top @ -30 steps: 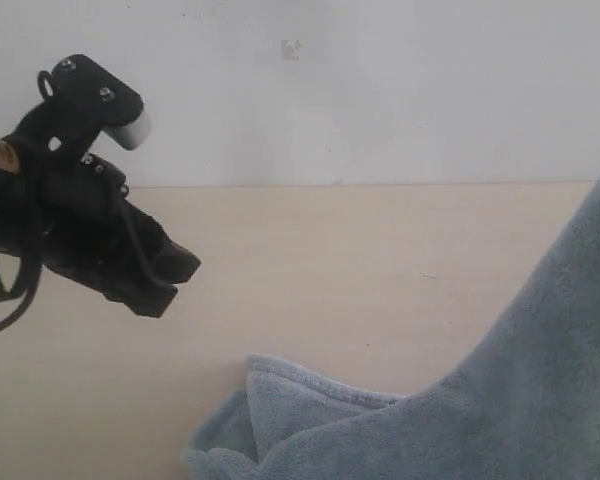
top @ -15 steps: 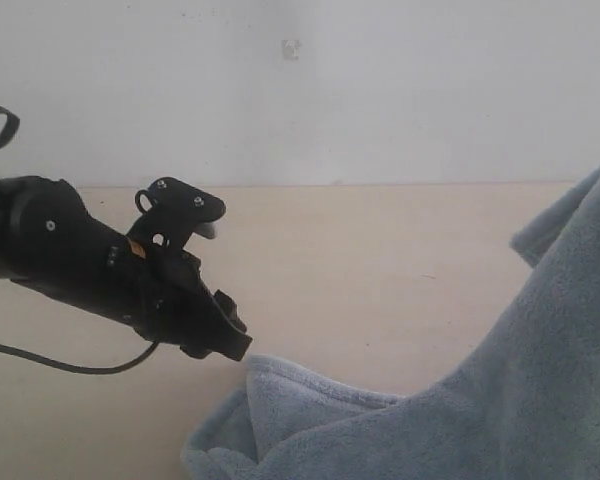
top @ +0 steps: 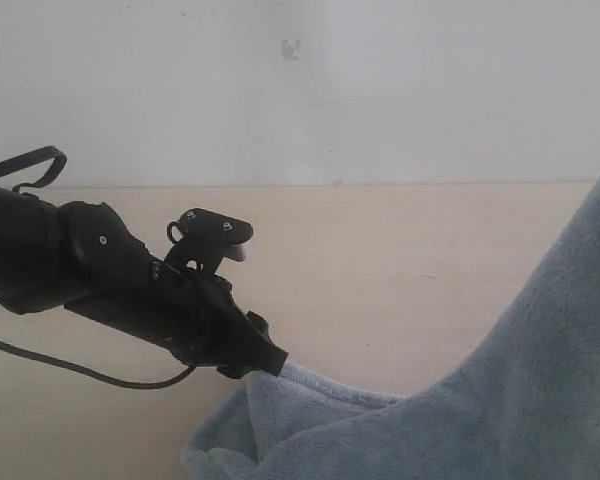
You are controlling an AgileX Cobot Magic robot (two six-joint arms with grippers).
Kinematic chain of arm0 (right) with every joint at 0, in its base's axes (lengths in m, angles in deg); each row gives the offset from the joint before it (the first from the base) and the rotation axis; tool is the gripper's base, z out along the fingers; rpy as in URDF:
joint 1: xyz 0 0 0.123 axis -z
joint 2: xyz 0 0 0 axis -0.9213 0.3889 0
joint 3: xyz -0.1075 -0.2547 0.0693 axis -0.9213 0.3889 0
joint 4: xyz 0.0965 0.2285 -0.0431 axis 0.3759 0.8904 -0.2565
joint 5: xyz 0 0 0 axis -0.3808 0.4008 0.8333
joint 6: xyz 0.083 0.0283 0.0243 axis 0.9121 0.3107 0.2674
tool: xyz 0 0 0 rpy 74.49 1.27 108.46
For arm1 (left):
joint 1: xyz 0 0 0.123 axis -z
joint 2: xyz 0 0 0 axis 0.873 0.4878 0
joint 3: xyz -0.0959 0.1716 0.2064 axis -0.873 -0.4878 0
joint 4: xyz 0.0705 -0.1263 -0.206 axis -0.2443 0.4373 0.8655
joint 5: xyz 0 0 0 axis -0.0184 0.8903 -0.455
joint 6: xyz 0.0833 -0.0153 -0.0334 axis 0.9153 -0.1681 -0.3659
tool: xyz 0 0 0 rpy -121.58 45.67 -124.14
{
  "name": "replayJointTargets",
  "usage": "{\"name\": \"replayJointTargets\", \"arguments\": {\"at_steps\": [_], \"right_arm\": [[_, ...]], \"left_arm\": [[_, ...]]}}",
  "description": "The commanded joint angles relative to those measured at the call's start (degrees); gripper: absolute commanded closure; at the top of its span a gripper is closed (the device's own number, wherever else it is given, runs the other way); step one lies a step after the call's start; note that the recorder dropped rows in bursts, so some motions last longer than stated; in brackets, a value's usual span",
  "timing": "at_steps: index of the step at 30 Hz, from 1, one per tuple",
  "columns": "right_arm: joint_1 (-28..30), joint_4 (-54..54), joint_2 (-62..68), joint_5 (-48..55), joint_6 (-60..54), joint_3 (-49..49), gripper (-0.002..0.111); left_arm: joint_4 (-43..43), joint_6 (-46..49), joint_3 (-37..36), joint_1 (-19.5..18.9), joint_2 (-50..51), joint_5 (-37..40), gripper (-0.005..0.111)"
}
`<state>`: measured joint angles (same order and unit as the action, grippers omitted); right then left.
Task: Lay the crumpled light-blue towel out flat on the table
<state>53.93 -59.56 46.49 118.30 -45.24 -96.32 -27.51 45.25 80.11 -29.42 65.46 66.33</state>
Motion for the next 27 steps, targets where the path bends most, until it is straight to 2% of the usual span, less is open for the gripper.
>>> {"name": "replayJointTargets", "arguments": {"at_steps": [1, 8, 14, 17, 20, 24, 25, 27], "right_arm": [[0.02, -0.33, -0.12, -0.65, -0.52, 0.10, 0.100], [0.02, -0.33, -0.12, -0.65, -0.52, 0.10, 0.100], [0.02, -0.33, -0.12, -0.65, -0.62, 0.10, 0.100], [0.02, -0.33, -0.12, -0.65, -0.62, 0.10, 0.100], [0.02, -0.33, -0.12, -0.65, -0.62, 0.10, 0.100], [0.02, 0.00, -0.12, -0.43, -0.79, 0.10, 0.100], [0.02, 0.00, -0.12, -0.43, -0.79, 0.10, 0.100], [0.02, 0.00, -0.12, -0.43, -0.90, 0.10, 0.100]], "left_arm": [[7.71, 6.10, 0.20, 0.48, 2.10, -0.52, 0.058], [8.21, 6.22, 0.20, 0.48, 3.34, -1.31, 0.059], [8.21, 6.22, 0.20, 0.48, 4.22, -1.55, 0.080], [8.36, 6.22, 0.25, 0.48, 5.73, -1.10, 0.083], [8.36, 6.22, 0.25, 0.48, 6.32, -1.23, 0.070], [12.00, 6.22, 0.25, 0.48, 5.46, -3.31, 0.037], [12.10, 6.22, 0.25, 0.48, 4.98, -3.69, 0.033], [12.30, 6.22, 0.25, 0.48, 3.84, -3.83, 0.033]]}}
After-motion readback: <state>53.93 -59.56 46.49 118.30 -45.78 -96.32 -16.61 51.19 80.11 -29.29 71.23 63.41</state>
